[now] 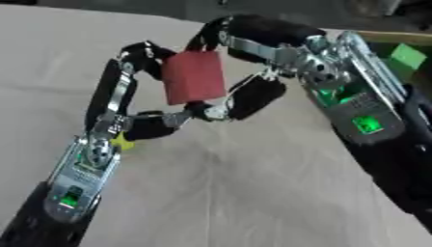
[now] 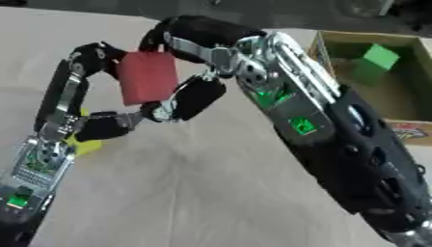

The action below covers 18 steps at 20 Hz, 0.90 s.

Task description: Pick up the objects with one hand, pass them to the other hand, and then place them into the box on the other side of the table.

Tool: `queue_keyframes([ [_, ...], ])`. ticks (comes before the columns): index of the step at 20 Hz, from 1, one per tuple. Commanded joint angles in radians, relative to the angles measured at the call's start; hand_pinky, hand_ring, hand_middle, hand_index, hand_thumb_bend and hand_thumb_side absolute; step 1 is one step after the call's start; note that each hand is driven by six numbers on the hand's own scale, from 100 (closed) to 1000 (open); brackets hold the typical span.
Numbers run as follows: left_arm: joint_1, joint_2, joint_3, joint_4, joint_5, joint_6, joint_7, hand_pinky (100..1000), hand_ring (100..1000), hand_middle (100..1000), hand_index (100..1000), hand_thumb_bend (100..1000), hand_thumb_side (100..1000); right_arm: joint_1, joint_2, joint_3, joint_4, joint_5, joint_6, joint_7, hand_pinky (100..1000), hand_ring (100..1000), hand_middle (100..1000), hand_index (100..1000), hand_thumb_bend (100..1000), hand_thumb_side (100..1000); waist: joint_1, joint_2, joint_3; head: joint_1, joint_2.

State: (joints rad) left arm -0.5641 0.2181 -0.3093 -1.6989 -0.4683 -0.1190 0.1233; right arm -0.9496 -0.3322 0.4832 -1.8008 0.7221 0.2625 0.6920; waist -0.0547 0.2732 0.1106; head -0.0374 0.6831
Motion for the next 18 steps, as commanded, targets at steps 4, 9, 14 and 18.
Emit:
queue_keyframes([
  [4, -0.018, 0.002, -0.004, -0.036, 0.014, 0.001, -0.004, 512, 453, 404, 483, 100, 100, -0.011, -0.002, -0.004, 0.011, 0.015, -0.002, -0.020, 871, 839, 790, 830, 441, 354, 0.008, -0.013, 0.000, -0.002, -0.005],
  [9, -0.017, 0.003, -0.006, -0.037, 0.016, 0.004, -0.006, 512, 453, 404, 482, 100, 100, -0.014, -0.006, -0.006, 0.011, 0.003, 0.011, -0.033, 863, 822, 745, 795, 392, 304, 0.009, -0.011, 0.001, 0.001, -0.008],
  [14, -0.015, 0.004, -0.008, -0.030, 0.011, 0.006, -0.009, 511, 453, 405, 483, 100, 100, -0.014, -0.009, -0.006, 0.008, -0.016, 0.029, -0.051, 857, 799, 674, 745, 319, 253, 0.009, -0.009, 0.001, 0.002, -0.012],
  [18, -0.015, 0.005, -0.009, -0.023, 0.007, 0.011, -0.010, 513, 454, 405, 484, 100, 100, -0.014, -0.011, -0.006, 0.006, -0.035, 0.042, -0.070, 852, 770, 605, 680, 265, 224, 0.010, -0.007, 0.000, 0.002, -0.014],
])
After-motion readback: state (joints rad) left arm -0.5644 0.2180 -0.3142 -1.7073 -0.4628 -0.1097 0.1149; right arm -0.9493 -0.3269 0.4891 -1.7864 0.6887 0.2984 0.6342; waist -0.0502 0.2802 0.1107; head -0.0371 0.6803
